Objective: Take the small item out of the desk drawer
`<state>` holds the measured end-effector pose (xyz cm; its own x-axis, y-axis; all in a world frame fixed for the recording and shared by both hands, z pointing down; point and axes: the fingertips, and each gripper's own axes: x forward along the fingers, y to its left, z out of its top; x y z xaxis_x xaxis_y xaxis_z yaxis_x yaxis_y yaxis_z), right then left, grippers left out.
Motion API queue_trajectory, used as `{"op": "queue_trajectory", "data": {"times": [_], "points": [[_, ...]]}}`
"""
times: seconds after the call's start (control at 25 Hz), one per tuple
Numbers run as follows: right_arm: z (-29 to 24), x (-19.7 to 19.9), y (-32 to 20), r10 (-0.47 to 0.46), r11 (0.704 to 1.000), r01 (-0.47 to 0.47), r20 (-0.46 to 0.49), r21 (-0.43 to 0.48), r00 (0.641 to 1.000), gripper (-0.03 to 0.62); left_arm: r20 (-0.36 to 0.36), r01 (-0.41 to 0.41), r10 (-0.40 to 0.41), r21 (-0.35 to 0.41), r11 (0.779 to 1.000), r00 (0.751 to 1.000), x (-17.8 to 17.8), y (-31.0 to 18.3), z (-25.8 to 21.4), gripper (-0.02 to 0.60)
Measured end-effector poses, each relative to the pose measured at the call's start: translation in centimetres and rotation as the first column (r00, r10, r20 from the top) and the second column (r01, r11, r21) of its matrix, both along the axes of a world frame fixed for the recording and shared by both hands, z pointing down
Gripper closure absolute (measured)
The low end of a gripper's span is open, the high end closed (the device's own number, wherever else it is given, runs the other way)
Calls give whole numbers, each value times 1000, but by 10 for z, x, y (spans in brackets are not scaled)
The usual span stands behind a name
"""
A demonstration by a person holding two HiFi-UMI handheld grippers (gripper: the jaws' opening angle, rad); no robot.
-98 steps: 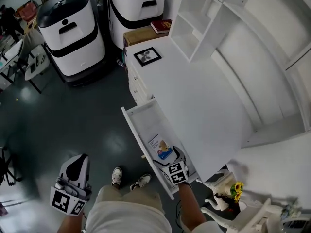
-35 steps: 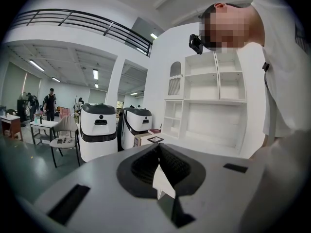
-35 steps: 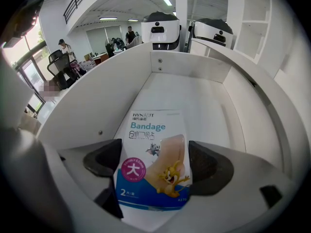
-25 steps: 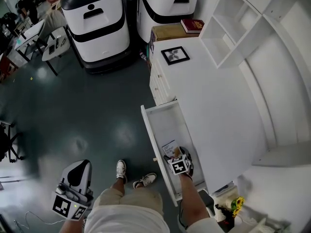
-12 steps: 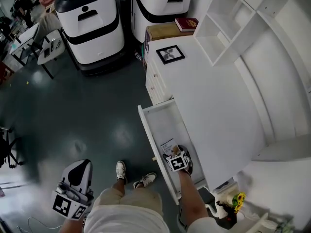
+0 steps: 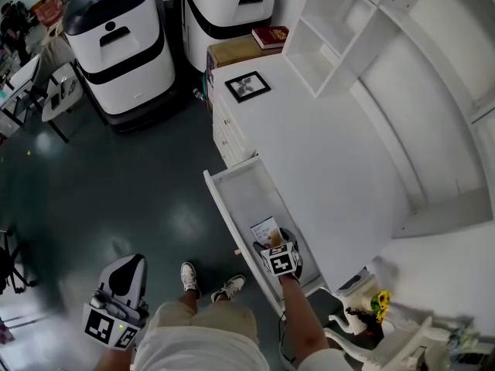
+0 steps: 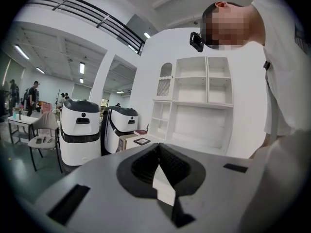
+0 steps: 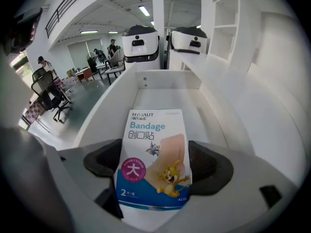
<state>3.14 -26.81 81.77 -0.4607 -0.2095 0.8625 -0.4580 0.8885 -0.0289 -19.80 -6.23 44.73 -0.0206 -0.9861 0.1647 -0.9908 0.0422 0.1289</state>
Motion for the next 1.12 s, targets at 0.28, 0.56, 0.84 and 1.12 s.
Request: {"op": "queue_trajectory", "data": {"times": [0.28, 0.56, 0.84, 1.12], "points": [[-75, 16, 1, 125, 989, -135, 142, 60, 982, 151, -38, -154, 157, 71, 985, 987, 18, -40, -5, 566], [-152, 42, 22, 275, 947, -311, 304, 76, 912, 151, -39, -323, 332, 145, 935, 943, 46, -87, -21, 566], [-219, 82, 27, 436, 851, -522, 477, 55, 763, 151, -6, -446, 458, 210, 870, 889, 77, -125, -44, 566], [-282, 140, 22, 494, 740, -667, 607, 80, 622, 151, 43, -506, 513, 260, 823, 857, 103, -150, -71, 566]]}}
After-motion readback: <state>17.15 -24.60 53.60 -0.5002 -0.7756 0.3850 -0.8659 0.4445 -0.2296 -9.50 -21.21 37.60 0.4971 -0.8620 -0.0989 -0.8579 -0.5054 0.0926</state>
